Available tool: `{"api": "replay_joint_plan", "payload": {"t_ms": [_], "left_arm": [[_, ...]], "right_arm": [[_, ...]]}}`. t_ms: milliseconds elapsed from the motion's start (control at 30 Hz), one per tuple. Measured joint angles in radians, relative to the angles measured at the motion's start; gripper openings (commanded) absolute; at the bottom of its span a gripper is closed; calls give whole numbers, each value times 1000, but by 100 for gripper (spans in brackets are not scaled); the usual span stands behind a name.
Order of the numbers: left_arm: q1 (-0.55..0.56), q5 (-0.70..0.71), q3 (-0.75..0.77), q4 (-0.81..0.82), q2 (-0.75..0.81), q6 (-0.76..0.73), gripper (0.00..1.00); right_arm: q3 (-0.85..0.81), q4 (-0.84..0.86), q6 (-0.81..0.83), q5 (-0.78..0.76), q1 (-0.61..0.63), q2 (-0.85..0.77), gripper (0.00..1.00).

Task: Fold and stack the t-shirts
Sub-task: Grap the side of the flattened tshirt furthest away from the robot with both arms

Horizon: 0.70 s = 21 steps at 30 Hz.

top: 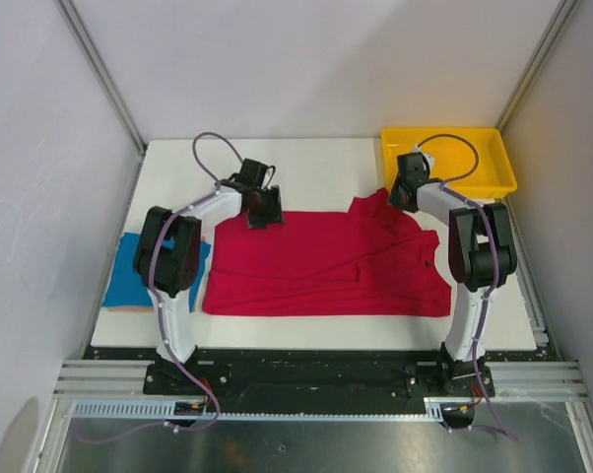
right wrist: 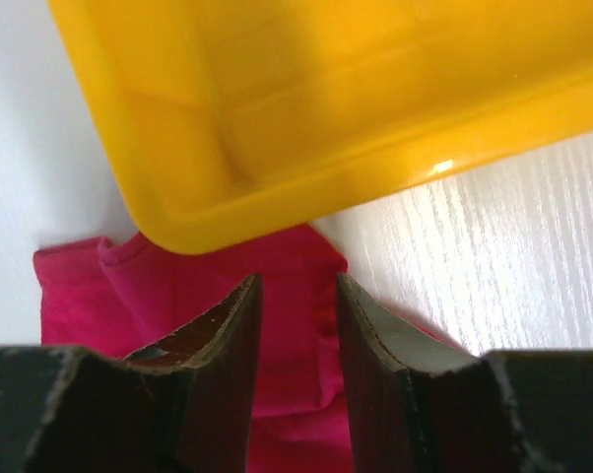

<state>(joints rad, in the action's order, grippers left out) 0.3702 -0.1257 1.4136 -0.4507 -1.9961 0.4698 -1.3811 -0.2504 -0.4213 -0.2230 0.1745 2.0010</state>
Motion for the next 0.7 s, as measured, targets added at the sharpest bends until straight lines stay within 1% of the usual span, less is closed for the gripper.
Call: {"api": "replay_joint_plan", "payload": {"t_ms": [167, 367, 533, 700], "left_arm": [[-67, 50, 17, 0, 1, 0, 60], [-136, 183, 35, 1, 9, 0, 58], [-175, 288, 40, 0, 9, -1, 57], [-198, 359, 50, -2, 2, -1, 56]], "right_arm": [[-30, 8, 23, -10, -6, 35, 41], [-41, 12, 35, -16, -9, 56, 43], [-71, 16, 42, -16, -9, 72, 45], [-94, 17, 50, -12, -9, 93, 45]]}}
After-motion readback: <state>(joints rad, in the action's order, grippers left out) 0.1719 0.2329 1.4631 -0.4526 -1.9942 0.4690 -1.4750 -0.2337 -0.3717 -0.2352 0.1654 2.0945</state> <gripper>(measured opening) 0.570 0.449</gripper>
